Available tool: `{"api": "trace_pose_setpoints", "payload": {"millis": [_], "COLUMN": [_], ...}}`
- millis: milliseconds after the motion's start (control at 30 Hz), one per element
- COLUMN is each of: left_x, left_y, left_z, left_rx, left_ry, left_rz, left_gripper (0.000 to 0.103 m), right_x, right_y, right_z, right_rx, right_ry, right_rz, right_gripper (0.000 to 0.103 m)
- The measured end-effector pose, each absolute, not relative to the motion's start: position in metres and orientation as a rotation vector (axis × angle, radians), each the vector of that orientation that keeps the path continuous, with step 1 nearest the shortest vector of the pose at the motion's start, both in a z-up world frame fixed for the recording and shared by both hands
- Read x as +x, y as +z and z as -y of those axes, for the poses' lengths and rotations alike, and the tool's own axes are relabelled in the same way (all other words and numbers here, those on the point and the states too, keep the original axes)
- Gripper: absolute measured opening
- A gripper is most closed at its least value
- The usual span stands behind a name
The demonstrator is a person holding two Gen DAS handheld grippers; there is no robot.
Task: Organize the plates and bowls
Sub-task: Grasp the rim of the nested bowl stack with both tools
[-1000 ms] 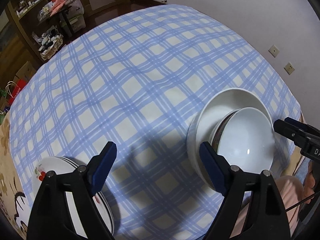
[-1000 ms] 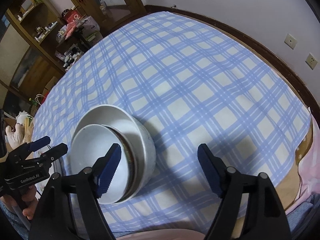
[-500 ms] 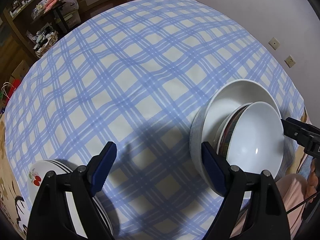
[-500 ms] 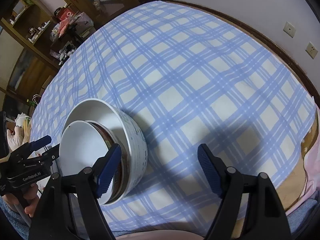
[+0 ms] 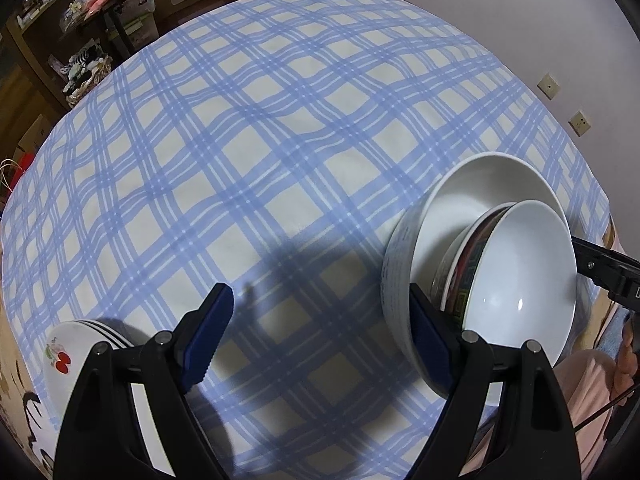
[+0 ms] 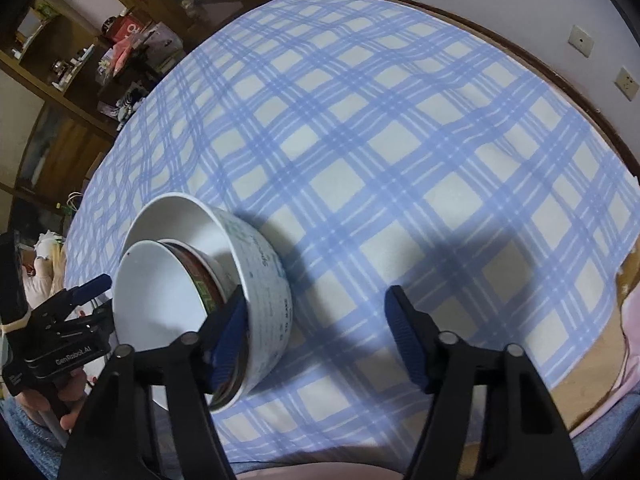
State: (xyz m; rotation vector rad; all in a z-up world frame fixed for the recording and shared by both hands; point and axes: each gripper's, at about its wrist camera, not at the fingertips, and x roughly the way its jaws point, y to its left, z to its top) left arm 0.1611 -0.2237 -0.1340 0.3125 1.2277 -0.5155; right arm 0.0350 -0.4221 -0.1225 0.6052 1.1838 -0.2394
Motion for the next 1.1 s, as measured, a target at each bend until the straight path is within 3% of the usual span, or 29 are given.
{"api": "trace_pose_setpoints", "payload": {"millis": [467, 733, 833, 967, 1033, 1100], "left_x": [0.166, 0.172, 0.176, 0.176, 0.175, 0.173], "left_y": [-0.139, -0.137, -0.139, -0.138, -0.138, -0.137], "left_z": [0.22, 0.23, 0.23, 0.235, 0.239, 0.245], "left_rx": [0.277, 0.324, 0.292, 0.264, 0.259, 0.272], "left_ry": [-0.531, -0.542, -0.559, -0.572, -0.583, -0.58], "left_rz": [-1.241, -1.299, -1.322, -1.368, -1.389, -1.407], "left_gripper": [0.083, 0.075, 0.067, 0.048, 0.038, 0.03], "right_x": [0.046, 0.046, 0.046, 0.047, 0.048, 0.05], "right_y": [-0.13, -0.13, -0.13, -0.129, -0.127, -0.124], "right_z": [0.419, 0.417, 0.417, 0.416, 0.413, 0.408], "right_rx": [0.589, 0.578, 0.574, 0.555, 0.532, 0.501], "right_ry": [-0.267, -0.277, -0.281, -0.289, -0.293, -0.286], "right_rz": [-1.213, -1.22, -1.222, -1.223, -1.222, -1.217], "right_gripper": [0.065, 0.065, 0.065, 0.065, 0.06, 0.048]}}
